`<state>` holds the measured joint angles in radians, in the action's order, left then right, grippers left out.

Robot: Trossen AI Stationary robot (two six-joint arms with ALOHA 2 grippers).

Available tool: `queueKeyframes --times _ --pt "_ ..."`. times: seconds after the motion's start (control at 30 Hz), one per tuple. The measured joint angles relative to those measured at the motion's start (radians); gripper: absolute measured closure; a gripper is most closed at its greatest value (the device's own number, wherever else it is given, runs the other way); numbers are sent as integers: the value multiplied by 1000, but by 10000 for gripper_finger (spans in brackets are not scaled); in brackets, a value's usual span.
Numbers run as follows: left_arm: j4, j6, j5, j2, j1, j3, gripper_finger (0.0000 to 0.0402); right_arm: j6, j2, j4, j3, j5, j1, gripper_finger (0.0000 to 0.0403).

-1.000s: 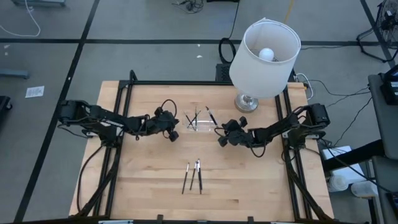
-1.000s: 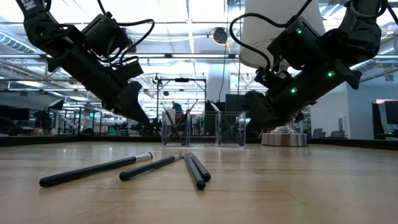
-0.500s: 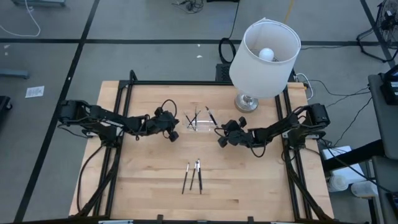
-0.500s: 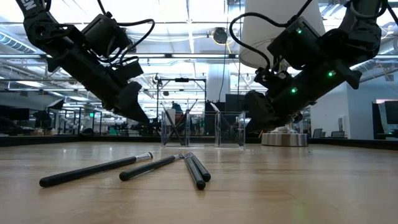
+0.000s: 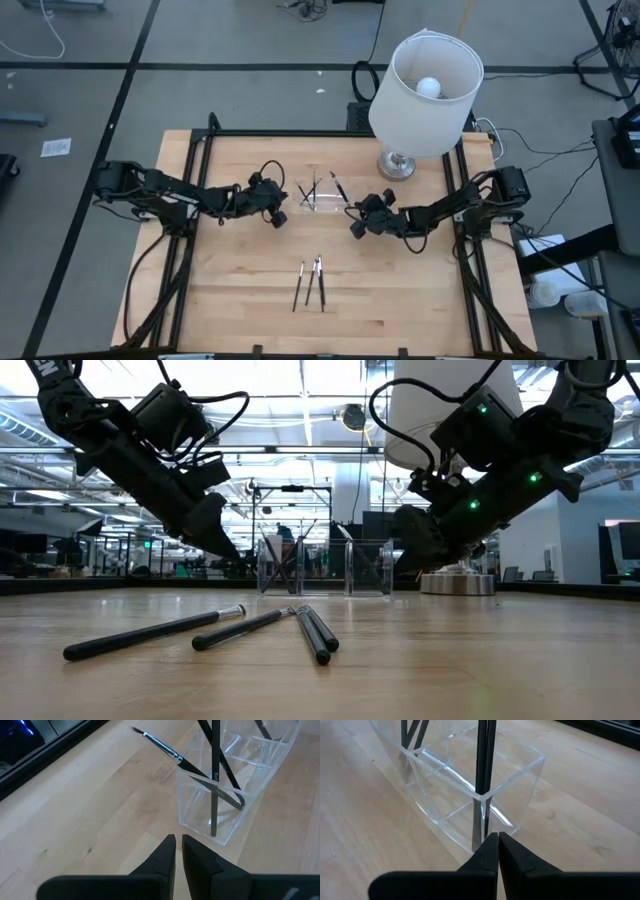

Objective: Put items in baskets/containers
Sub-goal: Adjust the transparent organizer, then put the black liner brush transparent organizer

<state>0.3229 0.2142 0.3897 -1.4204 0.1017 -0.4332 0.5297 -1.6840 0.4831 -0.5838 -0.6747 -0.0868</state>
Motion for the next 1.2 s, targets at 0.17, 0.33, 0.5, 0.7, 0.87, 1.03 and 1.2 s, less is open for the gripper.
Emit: queueKeyframes --times 0.17,0.33,0.5,0.7,0.87,1.03,1.2 --pt "-3 -2 0 0 0 0 360 0 0 -1 0 0 0 403" --pt "-49 -43 -22 0 0 0 360 8 4 -44 0 0 -10 403" --pt "-79 -77 -94 0 -1 0 360 41 100 -210 0 -5 -56 403" --pt "-97 -81 -128 0 -2 0 360 169 284 -333 1 85 -137 403" --pt "-118 -81 -130 0 -2 0 360 160 279 -184 -20 98 -275 403" --pt "-126 -117 -200 0 -13 0 360 128 92 -179 -178 76 -385 403" --pt "-129 -212 -387 35 -55 0 360 8 -117 -189 -359 76 -449 403"
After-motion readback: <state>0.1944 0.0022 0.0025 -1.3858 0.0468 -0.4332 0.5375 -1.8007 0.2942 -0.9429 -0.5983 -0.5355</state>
